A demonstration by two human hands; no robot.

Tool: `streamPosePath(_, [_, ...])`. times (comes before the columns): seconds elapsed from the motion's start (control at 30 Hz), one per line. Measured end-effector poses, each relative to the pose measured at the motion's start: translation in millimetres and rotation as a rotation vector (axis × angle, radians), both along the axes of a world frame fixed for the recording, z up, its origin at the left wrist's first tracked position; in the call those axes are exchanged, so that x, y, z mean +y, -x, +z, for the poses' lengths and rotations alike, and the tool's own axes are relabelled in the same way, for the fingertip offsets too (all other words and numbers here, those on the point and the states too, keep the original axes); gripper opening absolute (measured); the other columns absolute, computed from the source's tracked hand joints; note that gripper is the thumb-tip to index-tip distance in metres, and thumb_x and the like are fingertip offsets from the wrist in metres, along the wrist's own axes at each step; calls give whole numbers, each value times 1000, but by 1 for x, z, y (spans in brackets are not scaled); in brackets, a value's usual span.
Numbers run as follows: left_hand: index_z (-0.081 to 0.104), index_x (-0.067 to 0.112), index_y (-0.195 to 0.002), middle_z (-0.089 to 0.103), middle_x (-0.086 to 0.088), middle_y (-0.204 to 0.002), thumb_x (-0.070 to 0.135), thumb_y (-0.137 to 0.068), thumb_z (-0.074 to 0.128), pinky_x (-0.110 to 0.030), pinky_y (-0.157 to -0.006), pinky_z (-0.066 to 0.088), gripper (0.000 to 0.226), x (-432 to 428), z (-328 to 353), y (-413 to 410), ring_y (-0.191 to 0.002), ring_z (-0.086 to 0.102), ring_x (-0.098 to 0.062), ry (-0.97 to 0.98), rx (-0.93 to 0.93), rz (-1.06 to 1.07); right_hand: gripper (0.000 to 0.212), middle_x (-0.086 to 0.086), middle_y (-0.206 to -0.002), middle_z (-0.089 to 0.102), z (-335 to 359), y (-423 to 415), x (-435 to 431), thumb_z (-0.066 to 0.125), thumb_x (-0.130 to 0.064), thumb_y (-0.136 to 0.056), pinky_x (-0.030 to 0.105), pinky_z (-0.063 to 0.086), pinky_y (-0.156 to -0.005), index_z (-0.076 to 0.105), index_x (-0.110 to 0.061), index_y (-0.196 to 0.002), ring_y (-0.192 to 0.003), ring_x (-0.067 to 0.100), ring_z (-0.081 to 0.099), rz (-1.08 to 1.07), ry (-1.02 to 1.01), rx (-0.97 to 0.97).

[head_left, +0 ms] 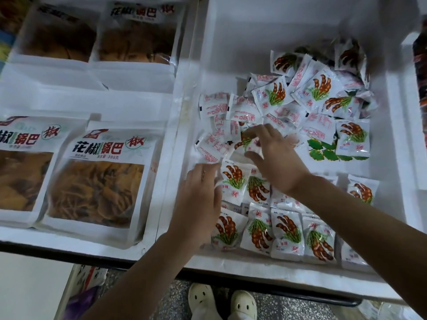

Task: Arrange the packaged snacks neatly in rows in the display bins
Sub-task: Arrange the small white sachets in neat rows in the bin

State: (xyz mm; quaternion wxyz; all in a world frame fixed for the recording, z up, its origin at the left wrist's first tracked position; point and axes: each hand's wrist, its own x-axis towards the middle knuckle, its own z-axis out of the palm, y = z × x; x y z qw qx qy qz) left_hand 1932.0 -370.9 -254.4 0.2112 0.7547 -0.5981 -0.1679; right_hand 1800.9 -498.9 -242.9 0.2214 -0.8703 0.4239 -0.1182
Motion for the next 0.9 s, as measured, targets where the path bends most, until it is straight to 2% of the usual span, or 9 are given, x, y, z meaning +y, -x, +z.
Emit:
streamPosePath(0.17, [40, 14, -137, 44, -6, -137, 9, -95, 51, -32, -100, 42, 44, -66, 11, -6, -118, 49, -20, 132, 106, 36, 54, 12, -135, 44, -2, -1, -33, 59, -12, -90, 36, 37, -105, 35, -7, -138, -121, 27, 44, -59, 168, 86])
streamPosePath(0.3, [32, 15, -144, 34, -4, -149, -5, -91, 47, -36, -113, 28, 59, -124, 12, -20, -137, 31, -21, 110, 7, 20, 61, 8, -143, 39, -9, -17, -54, 57, -18, -92, 36, 32, -106, 26, -12, -144, -129, 26, 36, 24, 225, 206])
streamPosePath(0.43, [25, 12, -147, 26, -7, -154, -5, -91, 45, -31, -117, 11, 61, -155, 2, -36, -144, 17, -23, -30, -150, -44, 54, 8, -130, 54, -13, -29, -67, 64, -20, -87, 40, 38, -102, 41, -13, -135, -125, 31, 43, -51, 305, 295])
streamPosePath(0.5, [24, 11, -148, 24, -8, -155, -2, -94, 44, -29, -116, 7, 59, -161, 0, -41, -144, 15, -22, -63, -159, -69, 48, 11, -117, 63, -12, -31, -71, 69, -17, -83, 43, 45, -93, 51, -11, -127, -115, 33, 51, -53, 313, 244])
streamPosePath(0.63, [27, 10, -146, 35, -13, -146, 4, -97, 43, -32, -114, 19, 52, -166, -2, -45, -137, 26, -28, -58, -134, -68, 40, 9, -114, 63, -4, -24, -80, 56, -16, -91, 40, 50, -84, 47, -14, -130, -109, 29, 54, -83, 230, 101])
streamPosePath(0.7, [29, 6, -144, 40, -17, -140, 11, -100, 39, -35, -111, 26, 45, -170, -1, -44, -132, 32, -30, -42, -157, -48, 34, 9, -109, 64, -1, -19, -83, 49, -17, -95, 36, 53, -71, 46, -15, -128, -96, 26, 59, -135, 170, -4])
streamPosePath(0.77, [35, 2, -137, 48, -17, -132, 15, -100, 40, -35, -105, 35, 40, -173, 2, -41, -125, 42, -31, -4, -145, -2, 32, 12, -105, 65, 1, -15, -84, 48, -17, -96, 31, 49, -64, 45, -12, -128, -84, 26, 61, -189, 125, -77])
streamPosePath(0.83, [43, 1, -128, 54, -17, -122, 12, -97, 47, -35, -96, 44, 33, -175, 6, -39, -114, 52, -30, 39, -95, 48, 34, 15, -108, 64, 4, -11, -83, 50, -18, -96, 31, 49, -67, 45, -9, -128, -87, 29, 62, -214, 89, -109])
streamPosePath(0.9, [46, 2, -122, 55, -16, -115, 10, -96, 49, -34, -89, 48, 27, -173, 10, -39, -105, 56, -30, 64, -50, 82, 38, 17, -114, 60, 8, -7, -80, 52, -20, -95, 35, 49, -78, 46, -4, -128, -98, 33, 60, -249, 62, -134])
